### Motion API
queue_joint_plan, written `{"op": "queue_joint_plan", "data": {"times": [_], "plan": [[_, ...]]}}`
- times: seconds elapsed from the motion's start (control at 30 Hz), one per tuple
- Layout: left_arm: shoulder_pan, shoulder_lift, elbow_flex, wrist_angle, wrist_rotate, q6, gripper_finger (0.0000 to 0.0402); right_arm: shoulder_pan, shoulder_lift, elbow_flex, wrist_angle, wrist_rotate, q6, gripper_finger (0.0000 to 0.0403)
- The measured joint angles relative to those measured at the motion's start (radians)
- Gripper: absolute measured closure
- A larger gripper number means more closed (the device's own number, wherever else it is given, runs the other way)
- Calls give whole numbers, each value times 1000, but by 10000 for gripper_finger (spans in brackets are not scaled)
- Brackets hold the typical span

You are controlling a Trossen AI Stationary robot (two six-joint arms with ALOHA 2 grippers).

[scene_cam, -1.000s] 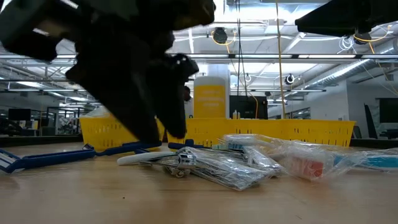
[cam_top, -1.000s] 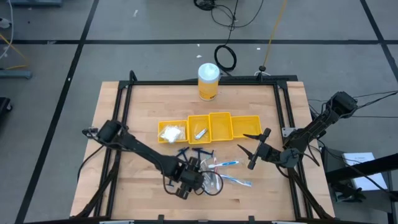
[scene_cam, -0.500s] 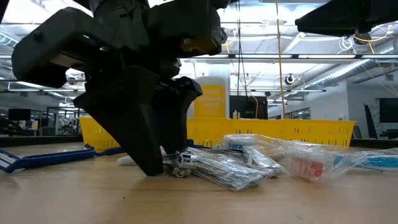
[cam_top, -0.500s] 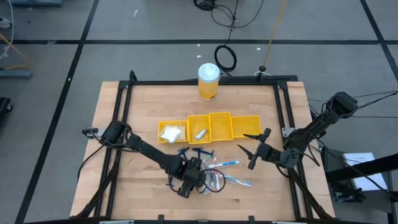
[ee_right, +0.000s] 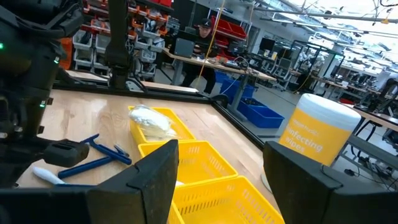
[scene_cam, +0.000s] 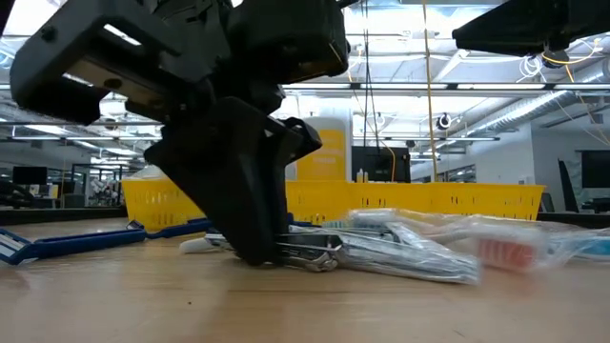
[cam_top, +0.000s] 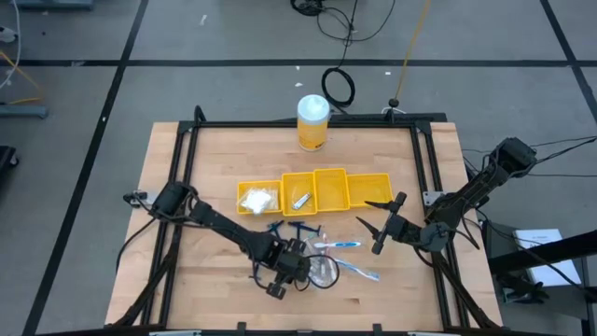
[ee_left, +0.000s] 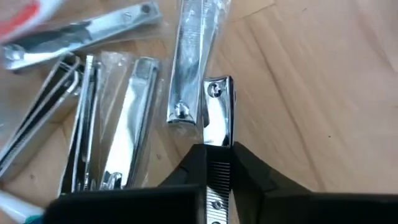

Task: Pick & Place Travel size toiletries
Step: Put the silver nail cutter into the middle left yellow bin

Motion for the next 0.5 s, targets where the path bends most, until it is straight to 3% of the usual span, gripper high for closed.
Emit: {"op": "queue_joint_plan", "data": {"times": [0.3,0.5], "plan": [[2,-15,-3,-19,41,-27,357,0,0,0,0,0,0,181],[1,-68,-6,-61,19,-33,380,0,0,0,-3,0,0,181]]}}
